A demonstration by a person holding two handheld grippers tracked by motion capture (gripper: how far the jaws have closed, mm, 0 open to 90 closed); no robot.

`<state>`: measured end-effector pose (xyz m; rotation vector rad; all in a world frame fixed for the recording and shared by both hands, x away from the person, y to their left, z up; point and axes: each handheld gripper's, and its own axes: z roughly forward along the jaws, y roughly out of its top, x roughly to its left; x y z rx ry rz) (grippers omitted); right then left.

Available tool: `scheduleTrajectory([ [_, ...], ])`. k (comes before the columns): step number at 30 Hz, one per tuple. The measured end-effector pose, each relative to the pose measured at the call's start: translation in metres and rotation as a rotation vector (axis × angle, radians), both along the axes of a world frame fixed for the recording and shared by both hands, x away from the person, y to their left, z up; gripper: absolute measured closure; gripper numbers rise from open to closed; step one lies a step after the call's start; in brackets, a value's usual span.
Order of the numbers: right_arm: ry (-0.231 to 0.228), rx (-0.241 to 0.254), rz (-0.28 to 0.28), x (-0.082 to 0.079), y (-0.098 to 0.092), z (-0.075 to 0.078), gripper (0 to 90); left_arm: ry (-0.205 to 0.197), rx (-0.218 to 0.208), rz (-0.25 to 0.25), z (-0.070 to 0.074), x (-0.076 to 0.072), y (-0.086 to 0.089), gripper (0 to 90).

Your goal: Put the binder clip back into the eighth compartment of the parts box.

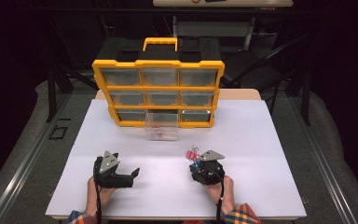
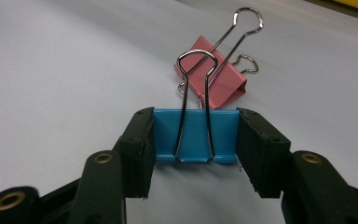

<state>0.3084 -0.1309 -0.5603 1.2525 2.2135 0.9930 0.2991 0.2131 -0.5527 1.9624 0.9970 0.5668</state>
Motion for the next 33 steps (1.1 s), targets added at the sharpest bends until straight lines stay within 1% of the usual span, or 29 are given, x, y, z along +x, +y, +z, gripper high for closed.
scheduleTrajectory([
  [4,0.004,0.010,0.004,-0.004,-0.006,0.005,49.5,0.003,0.002,-0.006,0.000,0.001,0.000,0.0],
  [7,0.022,0.035,0.004,-0.006,-0.011,0.007,49.5,0.003,-0.001,-0.007,0.000,0.001,-0.001,0.0],
  [8,0.035,0.051,0.007,-0.007,-0.013,0.008,49.5,0.002,0.001,-0.006,0.000,0.001,-0.001,0.0],
  [9,0.032,0.064,0.007,-0.007,-0.015,0.009,49.5,0.002,0.001,-0.005,0.000,0.001,-0.001,0.0],
  [11,0.023,0.062,0.008,-0.007,-0.019,0.011,49.5,0.001,0.000,-0.002,0.000,0.001,0.000,0.0],
  [12,0.031,0.074,0.005,-0.008,-0.020,0.013,49.5,0.001,0.000,-0.002,0.000,0.001,0.000,0.0],
  [16,0.003,0.078,0.009,-0.009,-0.023,0.017,49.5,0.003,0.002,-0.004,-0.001,0.002,0.000,0.0],
  [17,0.006,0.072,0.015,-0.010,-0.023,0.019,49.5,0.002,0.002,-0.004,-0.001,0.002,0.000,0.0],
  [19,-0.008,0.069,0.014,-0.012,-0.022,0.021,49.5,0.001,0.002,-0.006,-0.001,0.001,-0.001,0.0],
  [22,-0.010,0.068,0.024,-0.015,-0.022,0.024,49.5,0.001,0.004,-0.007,0.000,0.001,0.000,0.0],
  [23,-0.021,0.069,0.030,-0.015,-0.022,0.025,49.5,0.000,0.004,-0.006,0.000,0.001,0.000,0.0],
  [24,-0.024,0.069,0.031,-0.015,-0.022,0.025,49.5,-0.001,0.005,-0.006,0.000,0.001,0.000,0.0],
  [25,-0.015,0.073,0.034,-0.016,-0.022,0.027,49.5,-0.001,0.005,-0.005,0.000,0.001,0.000,0.0],
  [29,-0.037,0.083,0.040,-0.018,-0.024,0.032,49.5,0.000,0.005,-0.007,0.000,0.001,0.000,0.0],
  [30,-0.033,0.087,0.040,-0.018,-0.024,0.033,49.5,0.000,0.005,-0.007,0.000,0.001,0.000,0.0],
  [33,-0.038,0.090,0.043,-0.018,-0.024,0.033,49.5,0.000,0.006,-0.009,0.000,0.001,0.000,0.0],
])
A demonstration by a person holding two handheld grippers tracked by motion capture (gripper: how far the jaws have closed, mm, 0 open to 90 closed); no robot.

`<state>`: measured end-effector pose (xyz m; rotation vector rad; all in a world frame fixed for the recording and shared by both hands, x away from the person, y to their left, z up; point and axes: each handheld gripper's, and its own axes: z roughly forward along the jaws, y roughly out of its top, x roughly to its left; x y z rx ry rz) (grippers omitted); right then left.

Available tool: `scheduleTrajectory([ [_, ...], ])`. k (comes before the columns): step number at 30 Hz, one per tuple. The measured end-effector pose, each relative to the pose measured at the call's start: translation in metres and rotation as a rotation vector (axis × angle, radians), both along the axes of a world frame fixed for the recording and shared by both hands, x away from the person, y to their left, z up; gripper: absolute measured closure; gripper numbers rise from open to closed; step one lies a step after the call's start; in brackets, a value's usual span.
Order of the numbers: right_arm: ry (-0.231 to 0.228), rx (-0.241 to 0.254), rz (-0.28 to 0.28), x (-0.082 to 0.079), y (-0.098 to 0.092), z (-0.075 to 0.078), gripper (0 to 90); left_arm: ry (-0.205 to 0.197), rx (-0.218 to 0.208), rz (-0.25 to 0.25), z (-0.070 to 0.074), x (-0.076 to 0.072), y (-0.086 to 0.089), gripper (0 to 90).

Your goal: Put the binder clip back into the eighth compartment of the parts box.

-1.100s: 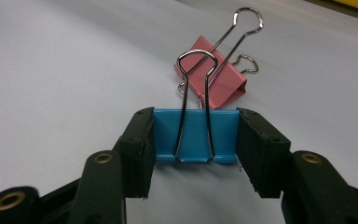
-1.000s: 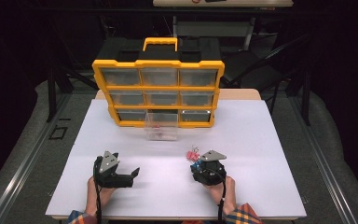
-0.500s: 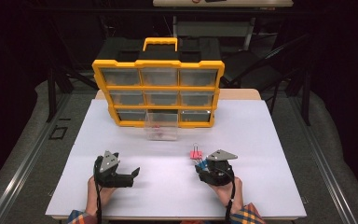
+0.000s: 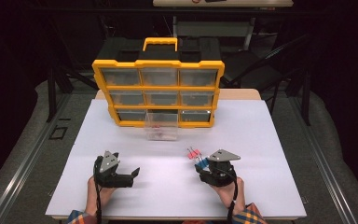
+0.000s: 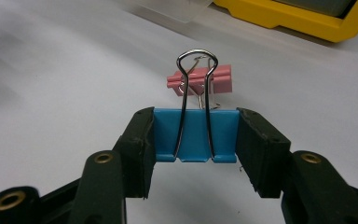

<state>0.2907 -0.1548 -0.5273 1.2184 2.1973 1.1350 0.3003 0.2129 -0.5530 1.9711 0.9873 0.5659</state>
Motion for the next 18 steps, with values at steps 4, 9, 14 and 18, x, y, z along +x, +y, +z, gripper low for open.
scheduleTrajectory([
  [4,-0.005,0.003,-0.001,0.0017,0.0009,0.0002,49.5,0.001,-0.002,0.001,-0.0001,0.0002,0.0005,0.0],
  [9,-0.002,0.003,-0.005,0.0070,0.0020,-0.0010,49.5,0.003,-0.002,-0.001,-0.0003,0.0003,0.0004,0.0],
  [14,0.002,-0.007,0.001,0.0087,0.0021,-0.0002,49.5,0.004,-0.001,-0.003,-0.0005,0.0006,0.0006,0.0],
  [18,0.023,-0.018,0.000,0.0103,0.0015,-0.0001,49.5,0.005,0.000,-0.003,-0.0004,0.0003,0.0002,0.0],
])
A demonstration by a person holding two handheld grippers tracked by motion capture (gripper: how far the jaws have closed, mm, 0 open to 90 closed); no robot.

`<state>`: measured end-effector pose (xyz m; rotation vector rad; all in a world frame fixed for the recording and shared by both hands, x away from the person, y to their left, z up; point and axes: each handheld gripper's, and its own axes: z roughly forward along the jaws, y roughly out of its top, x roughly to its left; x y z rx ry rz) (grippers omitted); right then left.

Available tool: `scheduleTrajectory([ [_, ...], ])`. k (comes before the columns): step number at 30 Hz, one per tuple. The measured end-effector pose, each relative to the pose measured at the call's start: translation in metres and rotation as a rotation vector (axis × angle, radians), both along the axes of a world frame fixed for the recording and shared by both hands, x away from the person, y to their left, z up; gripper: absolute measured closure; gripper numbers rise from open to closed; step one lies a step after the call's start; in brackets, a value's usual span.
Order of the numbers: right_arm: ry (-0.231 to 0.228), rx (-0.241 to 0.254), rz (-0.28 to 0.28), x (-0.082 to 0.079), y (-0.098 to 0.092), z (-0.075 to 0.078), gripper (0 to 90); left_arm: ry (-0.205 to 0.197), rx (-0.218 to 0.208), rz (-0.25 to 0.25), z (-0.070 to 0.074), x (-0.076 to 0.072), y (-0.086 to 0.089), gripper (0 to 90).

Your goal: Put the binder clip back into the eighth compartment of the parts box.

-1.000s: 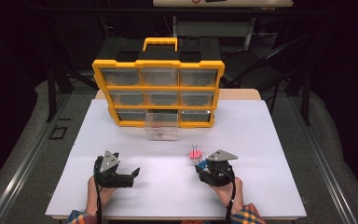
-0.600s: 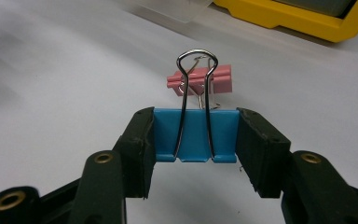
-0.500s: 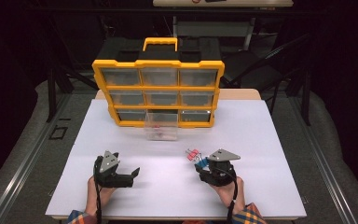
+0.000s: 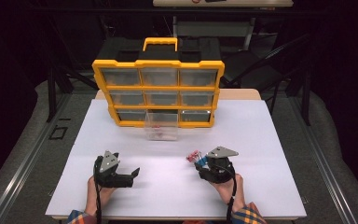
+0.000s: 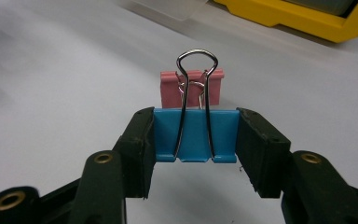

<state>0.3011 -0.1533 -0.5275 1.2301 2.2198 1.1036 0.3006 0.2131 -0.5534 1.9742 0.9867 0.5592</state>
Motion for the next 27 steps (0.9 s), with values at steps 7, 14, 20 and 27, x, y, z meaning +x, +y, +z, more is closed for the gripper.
scheduleTrajectory([
  [7,0.007,-0.002,-0.002,0.000,-0.003,0.002,49.5,0.001,0.002,-0.001,0.000,0.000,0.000,0.0],
  [14,-0.026,0.020,-0.007,-0.007,-0.007,0.014,49.5,0.000,0.005,-0.002,0.000,0.000,0.000,0.0],
  [20,-0.048,0.033,0.004,-0.003,-0.008,0.019,49.5,-0.001,0.006,-0.003,0.000,0.000,0.000,0.0],
  [27,-0.062,0.059,0.022,0.002,-0.002,0.023,49.5,-0.002,0.010,-0.006,0.000,0.000,0.000,0.0],
])
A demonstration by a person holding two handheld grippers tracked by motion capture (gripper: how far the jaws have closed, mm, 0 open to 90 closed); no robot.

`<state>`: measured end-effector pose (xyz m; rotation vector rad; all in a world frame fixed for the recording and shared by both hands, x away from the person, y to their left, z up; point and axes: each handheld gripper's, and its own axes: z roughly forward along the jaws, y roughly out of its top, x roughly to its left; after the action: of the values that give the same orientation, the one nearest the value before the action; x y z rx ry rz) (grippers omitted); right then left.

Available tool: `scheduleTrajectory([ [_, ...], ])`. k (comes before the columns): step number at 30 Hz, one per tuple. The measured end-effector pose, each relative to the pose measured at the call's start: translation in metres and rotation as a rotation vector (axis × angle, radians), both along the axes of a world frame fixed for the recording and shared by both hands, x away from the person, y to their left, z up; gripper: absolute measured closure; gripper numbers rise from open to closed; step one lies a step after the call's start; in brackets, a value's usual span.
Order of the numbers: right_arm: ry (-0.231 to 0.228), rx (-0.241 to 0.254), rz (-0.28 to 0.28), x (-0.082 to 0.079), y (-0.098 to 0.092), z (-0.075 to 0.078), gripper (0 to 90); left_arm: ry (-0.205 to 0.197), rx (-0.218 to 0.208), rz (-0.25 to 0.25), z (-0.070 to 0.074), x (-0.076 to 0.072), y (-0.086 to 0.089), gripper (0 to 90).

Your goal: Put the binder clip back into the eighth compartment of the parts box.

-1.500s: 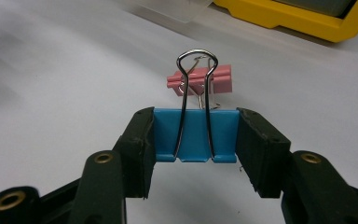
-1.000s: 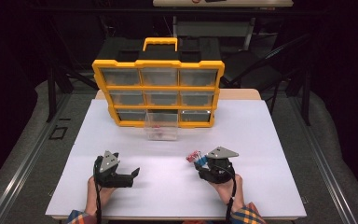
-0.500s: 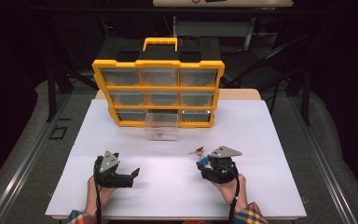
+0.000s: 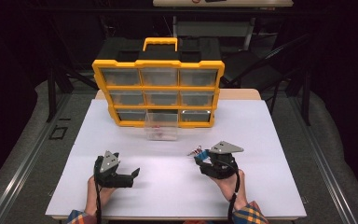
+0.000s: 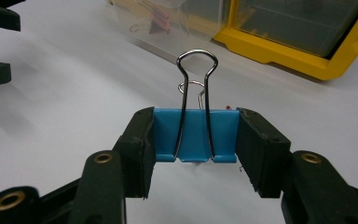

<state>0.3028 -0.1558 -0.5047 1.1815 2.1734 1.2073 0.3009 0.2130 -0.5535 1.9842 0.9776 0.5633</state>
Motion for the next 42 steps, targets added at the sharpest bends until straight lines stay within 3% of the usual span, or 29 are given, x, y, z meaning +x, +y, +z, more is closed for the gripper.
scheduleTrajectory([
  [17,-0.025,0.003,0.044,0.018,0.012,0.007,49.5,-0.013,-0.004,0.004,0.001,-0.002,0.000,0.0],
  [42,-0.085,0.006,0.082,0.055,0.032,0.033,49.5,-0.035,0.001,0.005,0.001,-0.004,-0.001,0.0],
])
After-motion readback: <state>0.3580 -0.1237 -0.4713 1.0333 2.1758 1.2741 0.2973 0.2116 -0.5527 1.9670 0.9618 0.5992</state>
